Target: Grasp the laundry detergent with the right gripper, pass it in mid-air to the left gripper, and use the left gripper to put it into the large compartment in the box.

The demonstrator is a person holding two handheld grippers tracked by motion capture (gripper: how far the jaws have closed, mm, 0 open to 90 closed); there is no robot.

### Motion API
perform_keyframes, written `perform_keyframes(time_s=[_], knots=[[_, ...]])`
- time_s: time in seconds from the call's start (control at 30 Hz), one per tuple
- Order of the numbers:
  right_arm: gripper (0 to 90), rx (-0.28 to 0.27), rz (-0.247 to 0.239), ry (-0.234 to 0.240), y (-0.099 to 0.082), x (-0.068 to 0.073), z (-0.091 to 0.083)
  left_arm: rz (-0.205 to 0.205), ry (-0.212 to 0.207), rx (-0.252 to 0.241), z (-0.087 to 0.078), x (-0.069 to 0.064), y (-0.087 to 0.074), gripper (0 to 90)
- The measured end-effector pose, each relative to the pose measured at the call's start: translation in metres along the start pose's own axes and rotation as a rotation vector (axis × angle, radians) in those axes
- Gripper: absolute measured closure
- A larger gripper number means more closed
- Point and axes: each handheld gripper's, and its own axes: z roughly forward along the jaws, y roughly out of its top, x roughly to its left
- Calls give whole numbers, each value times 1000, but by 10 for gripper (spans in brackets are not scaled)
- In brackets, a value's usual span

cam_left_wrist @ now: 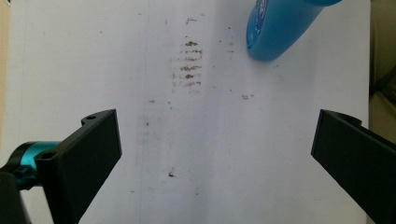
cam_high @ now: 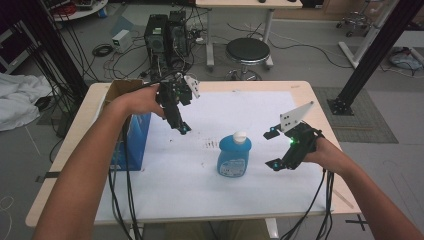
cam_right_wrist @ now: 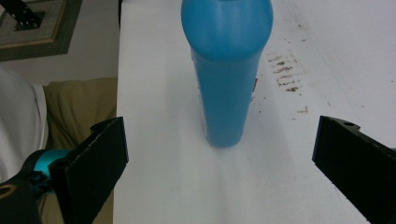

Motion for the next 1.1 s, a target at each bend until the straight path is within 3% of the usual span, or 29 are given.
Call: perform_keyframes(time_s=[0.27, 1.1], knots=[[25, -44, -4, -8, -9, 1, 7, -7, -2, -4, 3, -1, -4, 16], [25, -143, 9, 10, -12, -11, 47, -20, 3, -8, 4, 0, -8, 16]])
